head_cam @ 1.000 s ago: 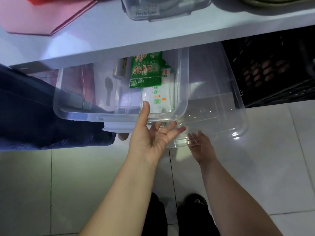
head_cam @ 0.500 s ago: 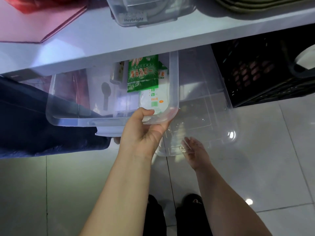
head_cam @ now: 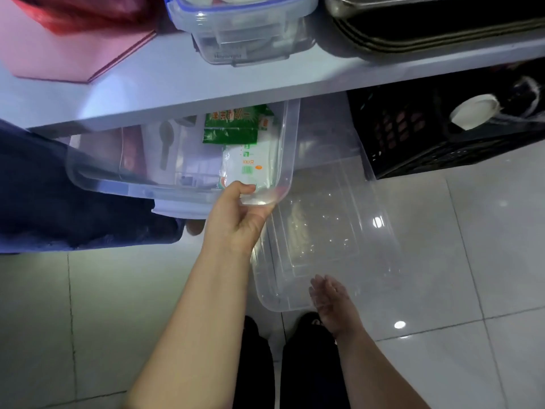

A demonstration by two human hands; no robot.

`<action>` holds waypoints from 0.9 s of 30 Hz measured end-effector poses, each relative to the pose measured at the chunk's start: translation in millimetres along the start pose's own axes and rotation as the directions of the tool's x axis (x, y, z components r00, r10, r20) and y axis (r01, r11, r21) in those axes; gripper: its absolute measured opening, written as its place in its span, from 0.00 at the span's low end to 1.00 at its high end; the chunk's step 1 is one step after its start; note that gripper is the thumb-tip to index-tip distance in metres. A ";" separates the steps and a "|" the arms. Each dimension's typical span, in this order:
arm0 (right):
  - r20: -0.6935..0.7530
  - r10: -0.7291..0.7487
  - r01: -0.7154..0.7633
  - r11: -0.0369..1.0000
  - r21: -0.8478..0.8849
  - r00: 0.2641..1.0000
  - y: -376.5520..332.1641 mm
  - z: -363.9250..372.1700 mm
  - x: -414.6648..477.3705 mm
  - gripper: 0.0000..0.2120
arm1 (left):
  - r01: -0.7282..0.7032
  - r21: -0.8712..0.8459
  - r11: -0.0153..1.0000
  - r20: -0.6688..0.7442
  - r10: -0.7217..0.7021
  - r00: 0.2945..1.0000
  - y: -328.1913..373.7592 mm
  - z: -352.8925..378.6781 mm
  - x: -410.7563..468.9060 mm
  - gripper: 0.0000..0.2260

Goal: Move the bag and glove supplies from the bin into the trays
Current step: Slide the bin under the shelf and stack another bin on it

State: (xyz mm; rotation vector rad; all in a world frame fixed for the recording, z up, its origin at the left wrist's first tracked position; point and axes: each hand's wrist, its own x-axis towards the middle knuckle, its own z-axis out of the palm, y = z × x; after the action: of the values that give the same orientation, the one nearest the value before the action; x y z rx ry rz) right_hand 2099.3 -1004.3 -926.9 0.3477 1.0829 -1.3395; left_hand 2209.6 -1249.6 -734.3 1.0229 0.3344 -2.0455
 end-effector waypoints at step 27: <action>-0.415 -0.009 0.001 1.000 -0.018 0.910 -12.1 -0.2 -102.4 0.10 | -0.019 0.023 1.000 -0.092 0.021 0.996 3.1 19.2 20.5 0.10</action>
State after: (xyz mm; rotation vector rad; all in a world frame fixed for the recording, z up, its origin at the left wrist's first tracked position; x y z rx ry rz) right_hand 2102.7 -945.5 -842.4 0.6387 1.4474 -1.2900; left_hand 2194.3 -1273.2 -737.4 1.1328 0.3482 -1.9921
